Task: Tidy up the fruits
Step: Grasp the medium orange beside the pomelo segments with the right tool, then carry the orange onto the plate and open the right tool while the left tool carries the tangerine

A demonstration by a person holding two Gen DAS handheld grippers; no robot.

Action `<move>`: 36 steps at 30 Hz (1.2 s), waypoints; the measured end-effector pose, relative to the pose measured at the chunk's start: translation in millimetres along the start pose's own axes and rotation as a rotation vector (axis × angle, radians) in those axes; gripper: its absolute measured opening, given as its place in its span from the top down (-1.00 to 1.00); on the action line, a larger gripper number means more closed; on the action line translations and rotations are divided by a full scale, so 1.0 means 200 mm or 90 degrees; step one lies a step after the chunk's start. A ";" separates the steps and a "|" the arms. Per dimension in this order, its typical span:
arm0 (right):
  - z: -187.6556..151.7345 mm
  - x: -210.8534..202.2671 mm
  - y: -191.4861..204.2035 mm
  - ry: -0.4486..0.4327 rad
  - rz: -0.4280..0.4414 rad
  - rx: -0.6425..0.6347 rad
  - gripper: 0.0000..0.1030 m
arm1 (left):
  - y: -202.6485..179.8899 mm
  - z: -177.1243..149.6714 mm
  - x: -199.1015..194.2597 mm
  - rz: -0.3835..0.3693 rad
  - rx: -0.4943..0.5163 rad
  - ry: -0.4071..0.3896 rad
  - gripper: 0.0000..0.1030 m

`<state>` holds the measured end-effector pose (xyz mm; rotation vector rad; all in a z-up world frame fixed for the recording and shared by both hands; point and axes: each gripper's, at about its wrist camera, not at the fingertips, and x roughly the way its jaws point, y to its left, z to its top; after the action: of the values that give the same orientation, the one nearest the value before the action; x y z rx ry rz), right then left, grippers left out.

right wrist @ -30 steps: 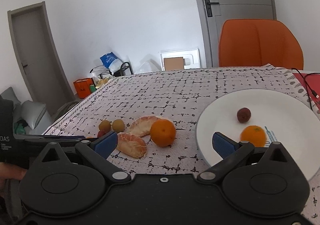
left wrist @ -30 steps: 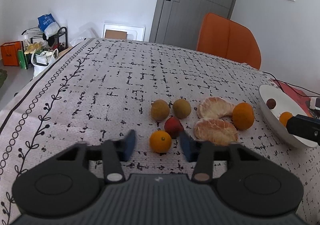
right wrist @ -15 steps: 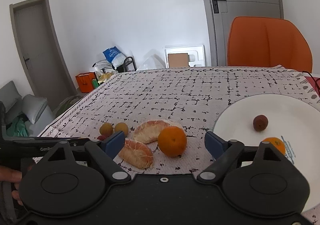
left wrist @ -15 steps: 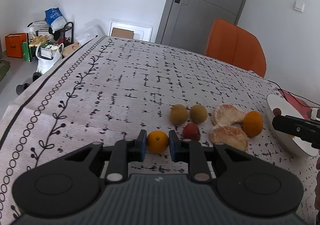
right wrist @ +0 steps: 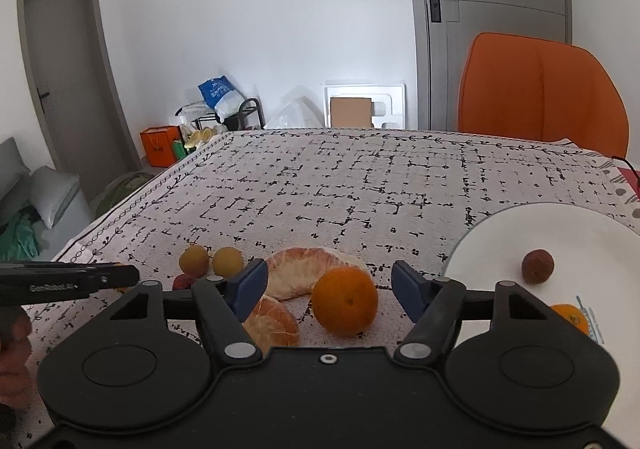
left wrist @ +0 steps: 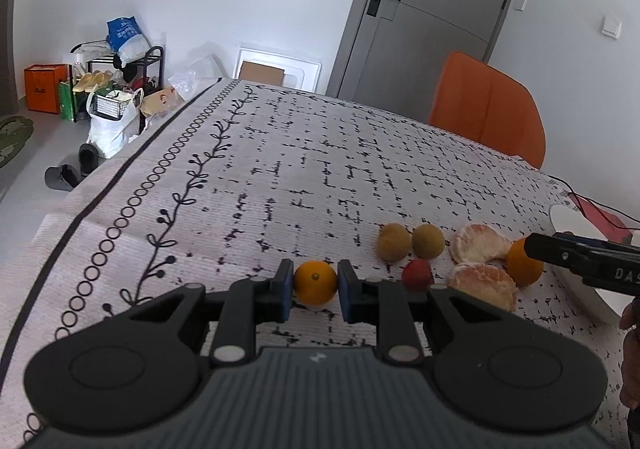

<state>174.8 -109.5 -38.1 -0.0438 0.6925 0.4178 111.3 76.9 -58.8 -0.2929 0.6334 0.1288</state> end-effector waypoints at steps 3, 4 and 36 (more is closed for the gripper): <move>0.00 0.02 0.01 0.004 -0.008 -0.009 -0.28 | 0.01 0.00 -0.01 0.002 -0.002 -0.001 0.58; 0.00 0.03 0.02 0.007 -0.011 -0.011 -0.28 | 0.01 0.00 -0.01 0.002 -0.003 -0.002 0.58; 0.00 -0.11 -0.03 -0.020 -0.019 0.015 0.33 | -0.07 0.04 -0.03 -0.029 0.019 -0.011 0.58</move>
<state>161.8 -123.5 -25.8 -0.0250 0.6655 0.3801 113.3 65.6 -46.0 -0.2762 0.6113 0.0784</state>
